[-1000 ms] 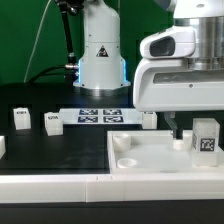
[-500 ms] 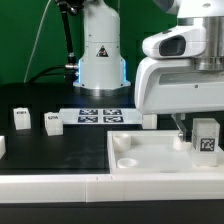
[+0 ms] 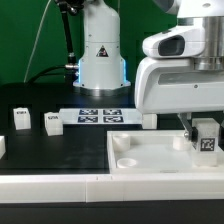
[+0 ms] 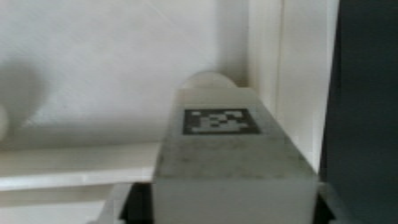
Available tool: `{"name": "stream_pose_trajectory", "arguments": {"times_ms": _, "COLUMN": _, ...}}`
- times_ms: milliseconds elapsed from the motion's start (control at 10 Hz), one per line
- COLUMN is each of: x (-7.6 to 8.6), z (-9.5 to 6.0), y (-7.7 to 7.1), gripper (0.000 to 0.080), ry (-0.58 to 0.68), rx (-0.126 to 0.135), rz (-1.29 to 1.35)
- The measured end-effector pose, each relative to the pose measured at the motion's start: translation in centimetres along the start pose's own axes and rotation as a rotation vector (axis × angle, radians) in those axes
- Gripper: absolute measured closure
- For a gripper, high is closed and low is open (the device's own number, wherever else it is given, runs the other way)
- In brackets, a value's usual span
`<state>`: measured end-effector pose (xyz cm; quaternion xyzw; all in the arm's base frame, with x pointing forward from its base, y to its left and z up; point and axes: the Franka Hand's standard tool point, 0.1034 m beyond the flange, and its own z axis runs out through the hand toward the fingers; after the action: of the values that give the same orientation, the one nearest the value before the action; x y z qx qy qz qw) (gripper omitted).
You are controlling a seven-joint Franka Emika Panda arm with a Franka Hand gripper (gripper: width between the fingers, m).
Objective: Assemble one leg
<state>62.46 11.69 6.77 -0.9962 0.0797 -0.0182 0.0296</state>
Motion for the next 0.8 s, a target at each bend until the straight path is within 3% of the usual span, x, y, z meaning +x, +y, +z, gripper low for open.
{"name": "stream_pose_trajectory", "arguments": {"times_ms": 200, "x": 0.3, "z": 0.0, "y": 0.6, "gripper": 0.0509, "ry": 0.026, "rx": 0.006, "rz": 0.188}}
{"name": "stream_pose_trajectory", "arguments": {"times_ms": 800, "x": 0.7, "z": -0.1, "y": 3.0, "gripper": 0.0491, "ry": 0.083, "rx": -0.009, "rz": 0.612}}
